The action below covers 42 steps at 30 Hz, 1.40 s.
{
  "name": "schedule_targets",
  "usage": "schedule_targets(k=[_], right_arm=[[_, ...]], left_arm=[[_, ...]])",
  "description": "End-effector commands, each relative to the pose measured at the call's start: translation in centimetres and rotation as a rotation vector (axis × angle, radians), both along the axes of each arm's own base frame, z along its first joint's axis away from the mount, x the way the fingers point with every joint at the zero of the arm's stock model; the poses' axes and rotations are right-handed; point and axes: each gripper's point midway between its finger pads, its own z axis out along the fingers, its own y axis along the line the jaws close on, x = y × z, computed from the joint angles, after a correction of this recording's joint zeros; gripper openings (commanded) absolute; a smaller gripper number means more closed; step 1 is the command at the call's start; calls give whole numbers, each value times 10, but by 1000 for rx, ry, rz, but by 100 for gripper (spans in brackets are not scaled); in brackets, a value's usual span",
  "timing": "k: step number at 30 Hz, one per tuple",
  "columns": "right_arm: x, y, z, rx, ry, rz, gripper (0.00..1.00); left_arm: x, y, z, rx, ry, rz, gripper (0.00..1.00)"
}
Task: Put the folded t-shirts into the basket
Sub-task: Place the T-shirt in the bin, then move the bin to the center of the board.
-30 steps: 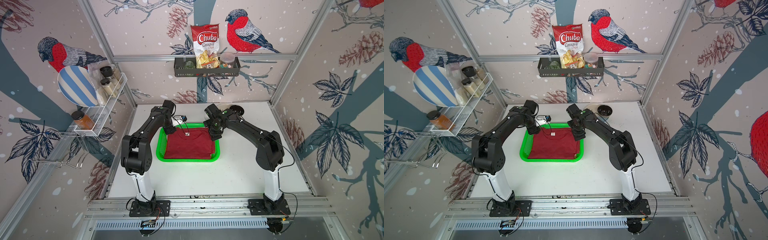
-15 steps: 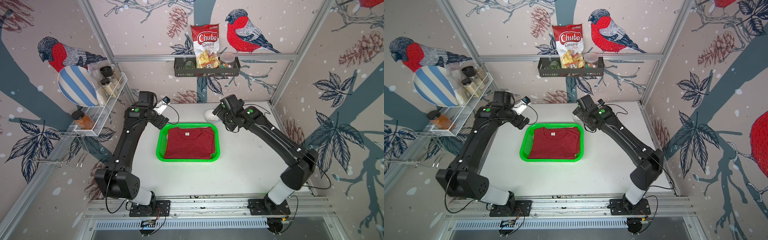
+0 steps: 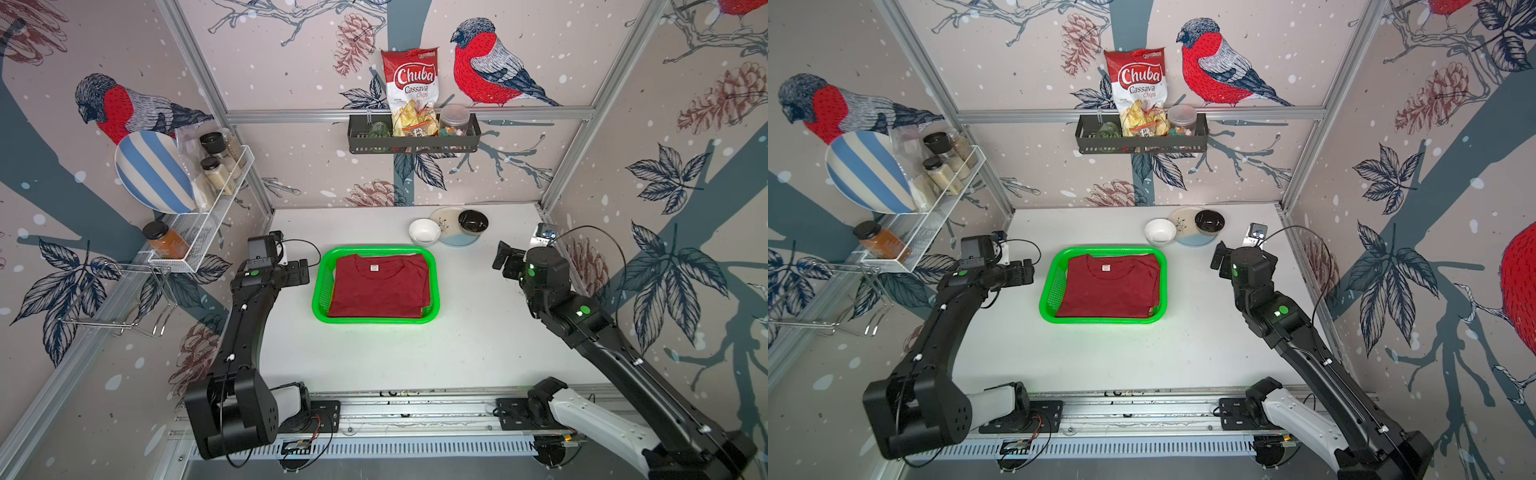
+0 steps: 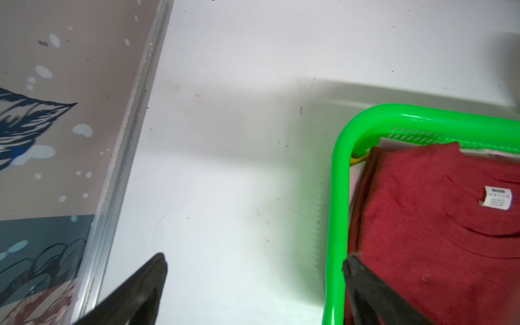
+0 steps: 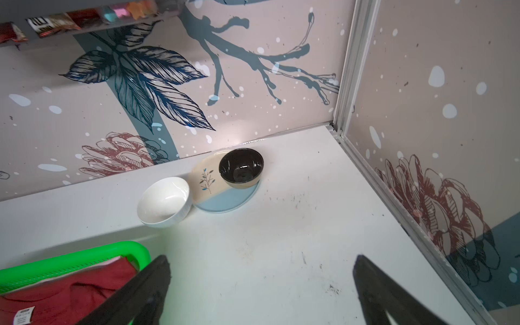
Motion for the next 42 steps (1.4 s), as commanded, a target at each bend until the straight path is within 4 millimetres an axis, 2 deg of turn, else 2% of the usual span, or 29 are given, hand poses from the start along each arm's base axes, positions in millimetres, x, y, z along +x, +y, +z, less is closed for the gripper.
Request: schedule_targets(k=[1,4,7,10,17,25,30,34,37,39,42], right_arm=[[-3,22,-34,90,140,122,100],[-3,24,-54,103,226,120,100],[-1,26,-59,139,253,121,100],[0,25,-58,177,256,120,100],[-1,17,-56,219,252,101,100],[-1,8,-71,247,283,62,100],[3,-4,-82,283,299,18,100],[4,-18,-89,230,306,-10,100],[4,-40,-91,152,276,-109,100],[4,-57,-88,86,237,-182,100],[5,-72,-85,15,160,-234,100]], left_arm=[[2,-19,-18,-108,71,-75,95],[-3,-40,-41,-216,161,-122,95],[-8,-57,-55,-286,240,-164,95],[-12,-83,-63,-366,291,-235,94],[-25,-152,-63,-505,336,-449,94],[-48,-216,-62,-433,364,-723,95],[-55,-250,-72,-350,387,-856,95],[-64,-266,-72,-409,421,-924,95],[-59,-269,-57,-400,346,-969,96],[-53,-261,-46,-342,281,-969,96],[-37,-234,-26,-308,168,-892,96]])
